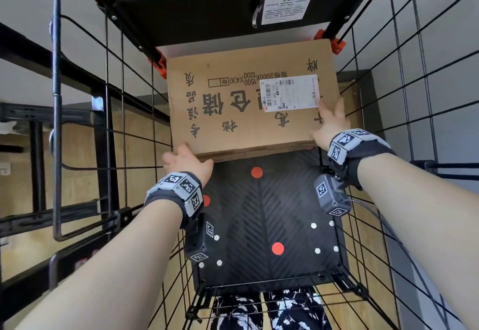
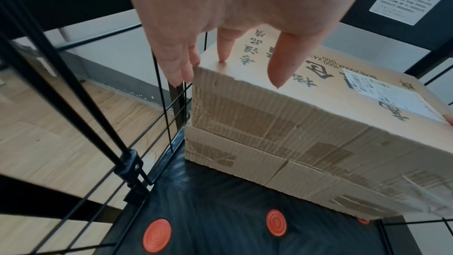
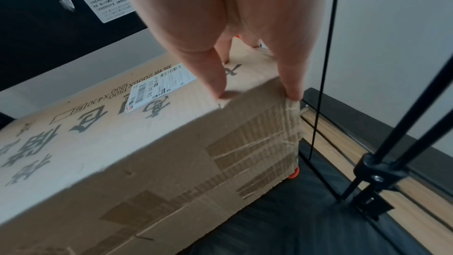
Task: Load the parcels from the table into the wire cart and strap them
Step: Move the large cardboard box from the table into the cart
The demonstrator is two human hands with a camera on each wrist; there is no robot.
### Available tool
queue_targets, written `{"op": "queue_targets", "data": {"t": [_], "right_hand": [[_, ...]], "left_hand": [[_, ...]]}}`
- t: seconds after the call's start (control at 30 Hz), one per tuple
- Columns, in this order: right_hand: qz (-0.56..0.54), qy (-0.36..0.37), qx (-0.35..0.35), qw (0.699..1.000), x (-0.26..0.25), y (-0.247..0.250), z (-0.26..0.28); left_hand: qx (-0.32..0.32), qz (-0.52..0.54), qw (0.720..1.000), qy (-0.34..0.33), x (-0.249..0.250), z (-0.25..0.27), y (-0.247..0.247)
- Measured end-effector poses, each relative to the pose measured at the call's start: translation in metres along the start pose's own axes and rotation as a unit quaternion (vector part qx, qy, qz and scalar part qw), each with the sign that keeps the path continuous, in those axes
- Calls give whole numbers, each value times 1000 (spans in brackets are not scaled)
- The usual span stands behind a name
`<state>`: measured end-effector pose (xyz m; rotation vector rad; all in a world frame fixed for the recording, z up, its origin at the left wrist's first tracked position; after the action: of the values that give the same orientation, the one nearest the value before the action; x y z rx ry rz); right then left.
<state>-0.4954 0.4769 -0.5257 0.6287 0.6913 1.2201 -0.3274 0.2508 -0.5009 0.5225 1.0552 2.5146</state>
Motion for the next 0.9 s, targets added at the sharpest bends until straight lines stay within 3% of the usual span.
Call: {"op": "queue_targets", "data": {"t": [0.13, 0.3, 0.47, 0.73, 0.9], "right_hand": [[38, -10, -26, 999, -11, 5, 14], [155, 109, 4, 982, -26, -5, 56], [151, 123, 7, 981, -27, -4, 105], [165, 154, 36, 974, -31, 39, 184], [195, 191, 82, 958, -44, 81, 234]], "left_hand": [[-13, -30, 999, -24, -3, 2, 4], [-8, -37, 997, -64, 1, 25, 10], [-8, -23, 987, -156, 2, 55, 30], [5, -43, 979, -200, 5, 112, 80], [54, -14, 970, -236, 8, 162, 118]]}}
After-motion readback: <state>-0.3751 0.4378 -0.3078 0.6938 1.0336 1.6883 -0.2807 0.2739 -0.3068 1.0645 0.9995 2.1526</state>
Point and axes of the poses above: each hand's wrist, its own z-axis away from the middle knuckle, its own y-axis out of the back of the hand, x = y × z, the point moved 1 cm from there along -z, towards the middle knuckle, and after that the axes turned 7 degrees about -y, right-handed, at the moved point
